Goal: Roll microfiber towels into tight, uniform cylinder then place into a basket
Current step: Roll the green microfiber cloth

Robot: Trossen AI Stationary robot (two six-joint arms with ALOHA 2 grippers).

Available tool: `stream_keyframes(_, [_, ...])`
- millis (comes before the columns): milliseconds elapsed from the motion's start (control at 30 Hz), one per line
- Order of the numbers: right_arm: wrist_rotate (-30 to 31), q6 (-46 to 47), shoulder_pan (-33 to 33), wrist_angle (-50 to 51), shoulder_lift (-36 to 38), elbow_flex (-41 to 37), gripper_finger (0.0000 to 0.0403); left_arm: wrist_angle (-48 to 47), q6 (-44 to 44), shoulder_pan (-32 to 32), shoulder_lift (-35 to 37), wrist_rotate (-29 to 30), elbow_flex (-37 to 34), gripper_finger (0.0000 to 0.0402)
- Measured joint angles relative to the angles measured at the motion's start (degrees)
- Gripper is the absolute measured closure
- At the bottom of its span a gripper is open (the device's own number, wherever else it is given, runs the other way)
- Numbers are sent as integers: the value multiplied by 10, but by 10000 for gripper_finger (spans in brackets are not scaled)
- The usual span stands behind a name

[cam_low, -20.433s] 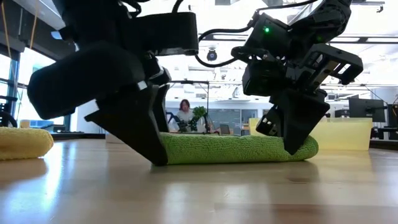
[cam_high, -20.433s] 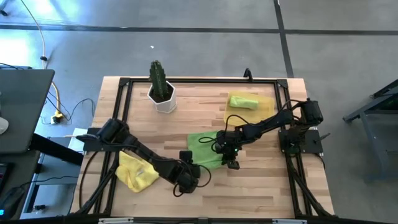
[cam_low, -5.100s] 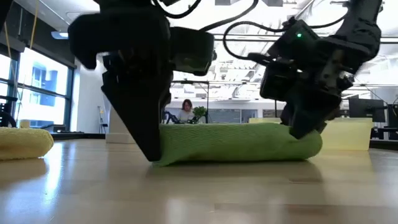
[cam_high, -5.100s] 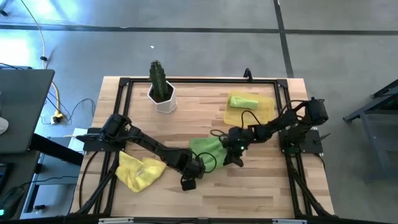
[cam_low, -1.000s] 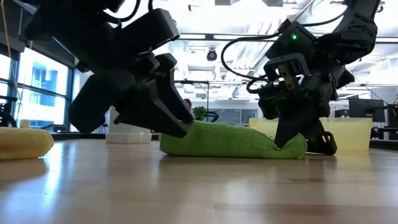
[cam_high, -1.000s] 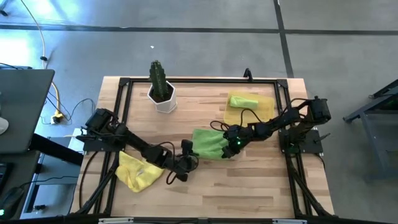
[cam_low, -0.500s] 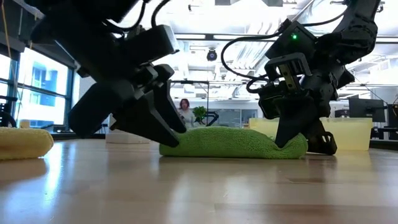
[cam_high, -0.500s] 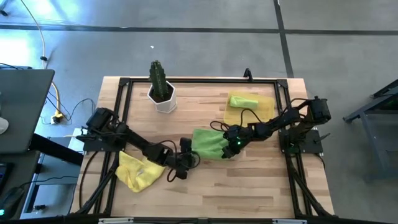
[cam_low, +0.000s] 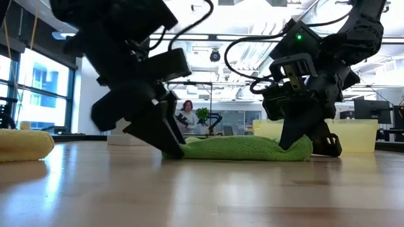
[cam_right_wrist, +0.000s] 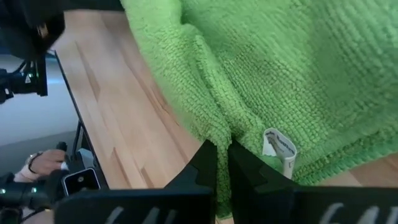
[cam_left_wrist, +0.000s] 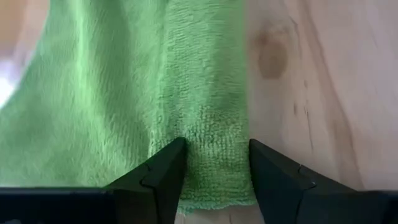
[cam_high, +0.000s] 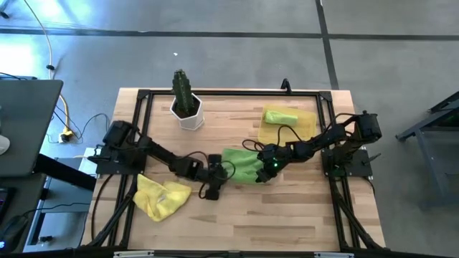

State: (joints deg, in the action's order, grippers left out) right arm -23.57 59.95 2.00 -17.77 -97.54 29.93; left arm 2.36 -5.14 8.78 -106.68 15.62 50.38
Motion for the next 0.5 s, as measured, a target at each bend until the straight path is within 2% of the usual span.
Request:
stream_keyframes(100, [0, -23, 0, -6, 0, 0, 402, -7, -51, -17, 2, -42, 1, 268])
stream_keyframes(200, [-5, -84, 0, -17, 1, -2, 385, -7, -86, -29, 2, -69, 1, 305])
stream_keyframes(400, [-39, -229, -7, 1, 59, -9, 309, -6, -146, -44, 1, -134, 1, 386])
stream_keyframes(500, [-59, -332, -4, -1, 111, -5, 280, -4, -194, -49, 0, -175, 0, 392])
